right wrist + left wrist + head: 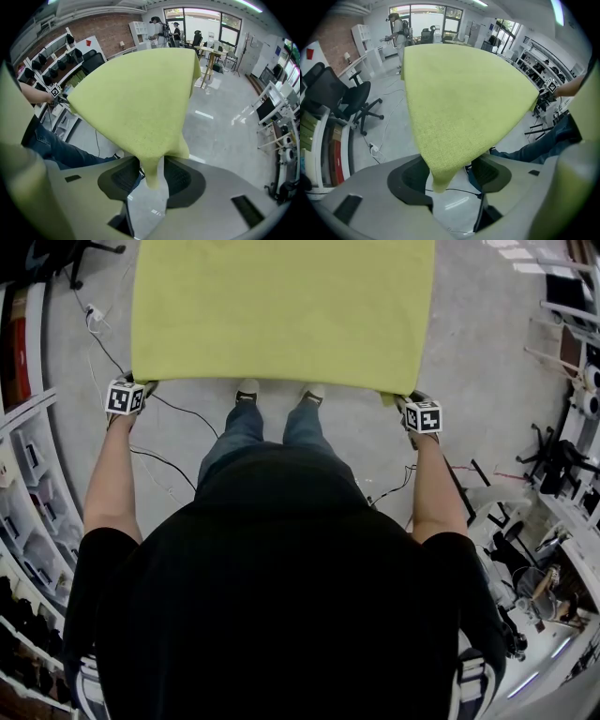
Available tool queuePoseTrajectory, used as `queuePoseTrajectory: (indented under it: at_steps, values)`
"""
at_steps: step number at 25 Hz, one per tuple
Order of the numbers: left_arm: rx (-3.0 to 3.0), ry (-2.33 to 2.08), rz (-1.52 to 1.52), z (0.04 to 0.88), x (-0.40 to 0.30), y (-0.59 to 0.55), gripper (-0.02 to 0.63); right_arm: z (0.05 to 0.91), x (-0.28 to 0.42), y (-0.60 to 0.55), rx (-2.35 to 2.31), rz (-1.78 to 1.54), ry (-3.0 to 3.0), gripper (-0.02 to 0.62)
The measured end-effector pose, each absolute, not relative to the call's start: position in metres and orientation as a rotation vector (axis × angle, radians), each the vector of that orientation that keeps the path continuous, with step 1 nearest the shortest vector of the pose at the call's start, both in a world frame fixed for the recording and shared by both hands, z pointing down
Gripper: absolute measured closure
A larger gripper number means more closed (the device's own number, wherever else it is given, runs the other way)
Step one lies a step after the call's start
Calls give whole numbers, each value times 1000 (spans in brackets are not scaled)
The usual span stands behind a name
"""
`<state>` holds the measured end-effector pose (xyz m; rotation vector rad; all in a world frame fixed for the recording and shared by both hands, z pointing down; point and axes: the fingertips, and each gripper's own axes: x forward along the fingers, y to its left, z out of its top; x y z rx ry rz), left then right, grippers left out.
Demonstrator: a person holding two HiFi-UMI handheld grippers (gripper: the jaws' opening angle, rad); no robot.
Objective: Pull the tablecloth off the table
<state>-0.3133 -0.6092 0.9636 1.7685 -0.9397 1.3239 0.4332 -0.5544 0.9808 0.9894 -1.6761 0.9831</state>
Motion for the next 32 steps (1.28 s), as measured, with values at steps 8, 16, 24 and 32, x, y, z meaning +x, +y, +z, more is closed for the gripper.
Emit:
queuePoseTrajectory:
  at_steps: [8, 16, 24, 32]
  values:
    - [1757, -968, 1390, 961, -322, -603, 516, 987, 440, -549, 1019, 986, -1679, 545]
    - [1759, -1002, 1379, 953, -332, -592, 565, 983, 431, -536, 1031, 981, -1666, 574]
    - [1790, -986, 1381, 937, -349, -573, 580, 968, 422, -518, 1086, 970, -1608, 574]
    - [1917, -878, 1377, 921, -364, -562, 581, 928, 407, -503, 1200, 883, -1511, 574]
